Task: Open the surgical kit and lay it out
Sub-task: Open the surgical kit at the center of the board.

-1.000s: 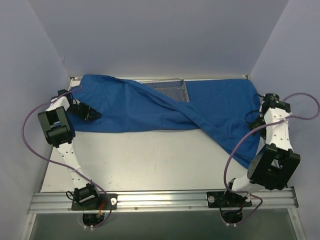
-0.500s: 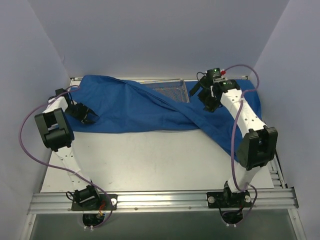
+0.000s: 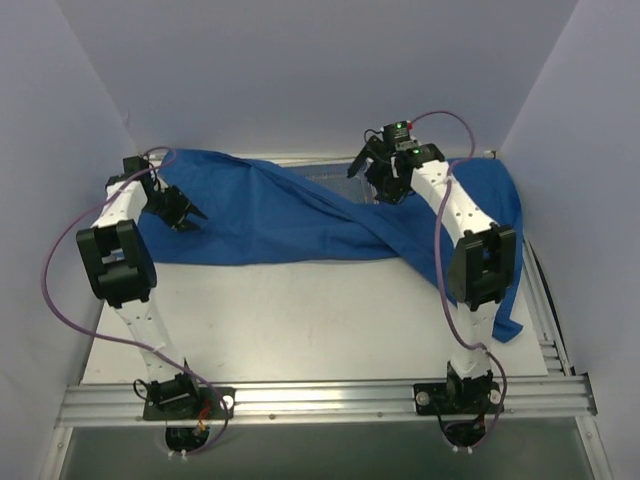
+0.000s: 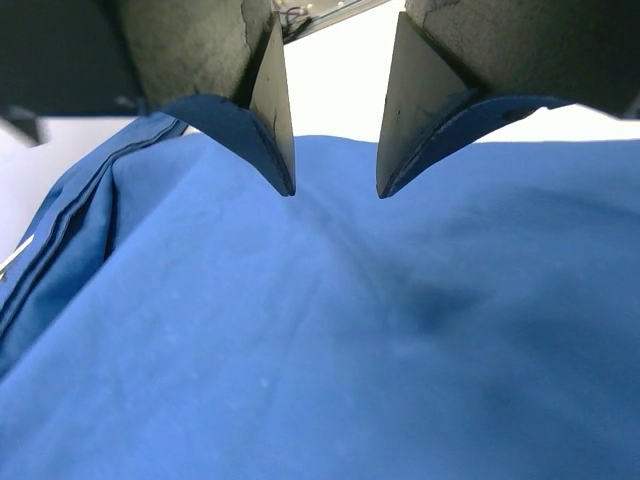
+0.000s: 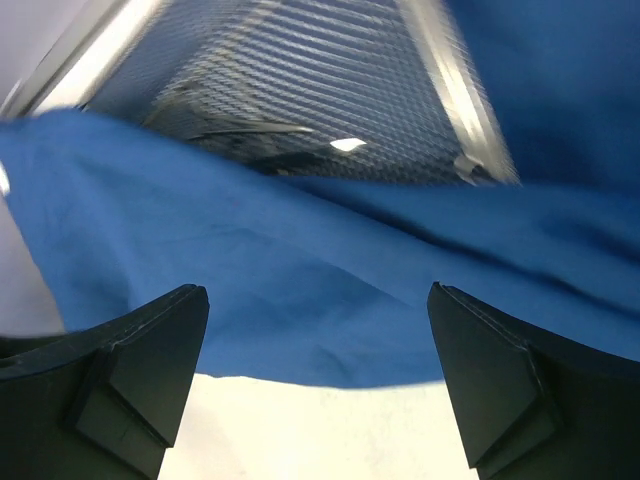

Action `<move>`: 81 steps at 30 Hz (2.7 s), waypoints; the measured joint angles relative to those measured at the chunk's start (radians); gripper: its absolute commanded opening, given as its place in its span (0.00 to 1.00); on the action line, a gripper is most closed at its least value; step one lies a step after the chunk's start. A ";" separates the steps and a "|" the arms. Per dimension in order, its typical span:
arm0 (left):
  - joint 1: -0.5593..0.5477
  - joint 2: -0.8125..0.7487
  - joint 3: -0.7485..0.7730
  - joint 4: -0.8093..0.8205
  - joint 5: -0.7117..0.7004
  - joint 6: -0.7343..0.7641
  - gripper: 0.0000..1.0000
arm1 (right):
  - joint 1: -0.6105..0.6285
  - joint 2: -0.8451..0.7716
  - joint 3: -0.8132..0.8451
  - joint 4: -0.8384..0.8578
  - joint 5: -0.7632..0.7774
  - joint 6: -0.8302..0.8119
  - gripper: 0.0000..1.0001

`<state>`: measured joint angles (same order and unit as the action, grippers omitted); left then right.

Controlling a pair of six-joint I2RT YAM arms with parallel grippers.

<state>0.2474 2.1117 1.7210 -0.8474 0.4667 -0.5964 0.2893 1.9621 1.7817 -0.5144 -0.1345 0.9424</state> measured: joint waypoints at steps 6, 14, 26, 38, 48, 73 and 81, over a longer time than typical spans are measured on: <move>-0.010 -0.057 -0.032 0.002 -0.004 0.034 0.46 | 0.104 0.090 0.238 0.043 -0.043 -0.347 0.99; -0.014 -0.134 -0.146 -0.001 -0.008 0.063 0.46 | 0.143 0.256 0.372 0.137 -0.141 -0.791 0.99; -0.043 -0.311 -0.277 -0.017 -0.027 0.090 0.46 | 0.130 0.492 0.448 0.163 -0.226 -1.044 0.91; -0.043 -0.363 -0.323 -0.020 -0.044 0.093 0.46 | 0.129 0.525 0.480 0.196 -0.301 -1.034 0.36; -0.043 -0.363 -0.320 -0.034 -0.097 0.073 0.45 | 0.132 0.525 0.480 0.206 -0.362 -1.006 0.00; -0.036 -0.417 -0.017 -0.137 -0.402 0.062 0.44 | 0.645 -0.146 -0.478 0.185 -0.243 -0.906 0.41; -0.036 -0.398 -0.072 -0.137 -0.404 0.061 0.45 | 0.589 -0.185 -0.574 0.158 -0.251 -0.819 0.59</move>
<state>0.2111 1.7134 1.6485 -0.9840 0.0628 -0.5358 0.8780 1.7771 1.2076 -0.3561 -0.3851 0.1230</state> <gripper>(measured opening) 0.447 0.588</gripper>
